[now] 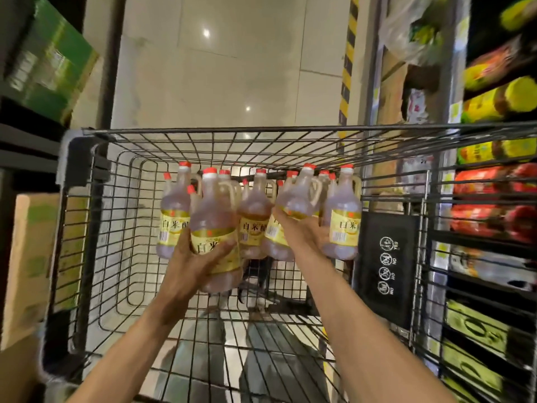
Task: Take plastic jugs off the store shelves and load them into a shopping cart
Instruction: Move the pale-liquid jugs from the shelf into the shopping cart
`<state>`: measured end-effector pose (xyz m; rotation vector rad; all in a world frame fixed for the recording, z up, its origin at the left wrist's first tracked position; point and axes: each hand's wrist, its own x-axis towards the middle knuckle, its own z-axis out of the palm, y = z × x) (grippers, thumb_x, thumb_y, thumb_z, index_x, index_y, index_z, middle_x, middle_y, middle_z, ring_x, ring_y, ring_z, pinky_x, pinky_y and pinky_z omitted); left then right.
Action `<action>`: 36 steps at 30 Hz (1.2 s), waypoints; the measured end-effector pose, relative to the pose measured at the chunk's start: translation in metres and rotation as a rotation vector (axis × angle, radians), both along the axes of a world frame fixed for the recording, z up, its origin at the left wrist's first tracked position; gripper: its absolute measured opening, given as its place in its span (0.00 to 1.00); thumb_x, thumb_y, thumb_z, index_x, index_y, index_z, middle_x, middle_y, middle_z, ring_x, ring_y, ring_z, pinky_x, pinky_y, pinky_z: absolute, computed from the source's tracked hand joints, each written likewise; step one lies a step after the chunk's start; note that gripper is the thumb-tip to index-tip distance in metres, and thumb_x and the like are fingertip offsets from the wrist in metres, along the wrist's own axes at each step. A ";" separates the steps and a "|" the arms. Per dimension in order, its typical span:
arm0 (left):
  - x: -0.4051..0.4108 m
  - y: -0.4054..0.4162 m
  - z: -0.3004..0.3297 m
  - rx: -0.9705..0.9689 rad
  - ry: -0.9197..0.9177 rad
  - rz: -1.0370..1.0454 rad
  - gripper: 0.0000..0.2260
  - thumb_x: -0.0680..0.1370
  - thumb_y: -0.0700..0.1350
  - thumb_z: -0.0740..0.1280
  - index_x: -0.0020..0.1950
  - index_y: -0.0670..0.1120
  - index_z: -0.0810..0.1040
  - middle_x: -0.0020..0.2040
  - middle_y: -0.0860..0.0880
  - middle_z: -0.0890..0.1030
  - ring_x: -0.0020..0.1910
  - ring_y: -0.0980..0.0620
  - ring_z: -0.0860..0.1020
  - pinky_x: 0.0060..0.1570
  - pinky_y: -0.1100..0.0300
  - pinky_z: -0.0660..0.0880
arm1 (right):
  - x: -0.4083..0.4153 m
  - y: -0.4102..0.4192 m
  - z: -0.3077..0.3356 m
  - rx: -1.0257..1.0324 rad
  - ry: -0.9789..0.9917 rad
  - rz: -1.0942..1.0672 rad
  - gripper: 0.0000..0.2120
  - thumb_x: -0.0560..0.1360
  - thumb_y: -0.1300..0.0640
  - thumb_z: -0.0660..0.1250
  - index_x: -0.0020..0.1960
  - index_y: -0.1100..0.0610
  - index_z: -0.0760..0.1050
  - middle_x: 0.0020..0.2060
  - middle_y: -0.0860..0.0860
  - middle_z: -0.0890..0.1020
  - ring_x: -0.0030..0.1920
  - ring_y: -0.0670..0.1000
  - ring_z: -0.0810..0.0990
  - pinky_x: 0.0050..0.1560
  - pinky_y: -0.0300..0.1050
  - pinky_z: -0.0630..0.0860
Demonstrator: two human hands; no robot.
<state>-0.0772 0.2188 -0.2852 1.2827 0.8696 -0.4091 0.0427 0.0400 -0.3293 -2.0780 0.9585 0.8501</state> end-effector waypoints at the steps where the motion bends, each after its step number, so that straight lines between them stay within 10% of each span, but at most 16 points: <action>1: -0.002 0.003 -0.002 0.015 0.019 0.007 0.27 0.74 0.48 0.77 0.70 0.53 0.71 0.57 0.49 0.85 0.55 0.48 0.85 0.54 0.44 0.82 | 0.001 0.005 -0.002 0.031 -0.007 -0.017 0.32 0.73 0.42 0.76 0.69 0.56 0.70 0.54 0.49 0.75 0.62 0.53 0.74 0.53 0.43 0.69; 9: -0.021 0.020 -0.010 0.084 0.073 -0.049 0.33 0.66 0.58 0.81 0.66 0.50 0.76 0.55 0.48 0.86 0.54 0.48 0.85 0.55 0.41 0.82 | -0.004 -0.008 -0.023 0.145 -0.080 0.061 0.40 0.53 0.29 0.76 0.56 0.53 0.83 0.48 0.49 0.87 0.49 0.51 0.86 0.55 0.53 0.83; 16: -0.019 0.025 0.042 0.113 0.050 -0.144 0.35 0.62 0.55 0.83 0.65 0.48 0.76 0.54 0.46 0.86 0.53 0.44 0.85 0.54 0.40 0.82 | -0.041 -0.020 0.059 0.382 -0.131 0.120 0.11 0.73 0.53 0.78 0.54 0.51 0.82 0.50 0.47 0.88 0.54 0.49 0.86 0.59 0.49 0.81; 20: -0.007 0.012 0.104 0.216 0.002 -0.216 0.35 0.55 0.62 0.81 0.58 0.53 0.77 0.51 0.50 0.86 0.52 0.48 0.85 0.55 0.42 0.82 | -0.064 -0.034 0.144 0.486 -0.180 0.112 0.14 0.73 0.52 0.79 0.53 0.46 0.75 0.48 0.37 0.86 0.46 0.32 0.83 0.47 0.27 0.77; 36: -0.003 -0.108 0.324 0.316 -0.486 -0.751 0.41 0.55 0.67 0.80 0.65 0.56 0.75 0.55 0.59 0.85 0.53 0.60 0.83 0.54 0.54 0.80 | -0.180 -0.157 0.392 0.408 -0.724 -0.235 0.38 0.61 0.38 0.82 0.67 0.46 0.74 0.57 0.44 0.86 0.57 0.46 0.85 0.62 0.55 0.80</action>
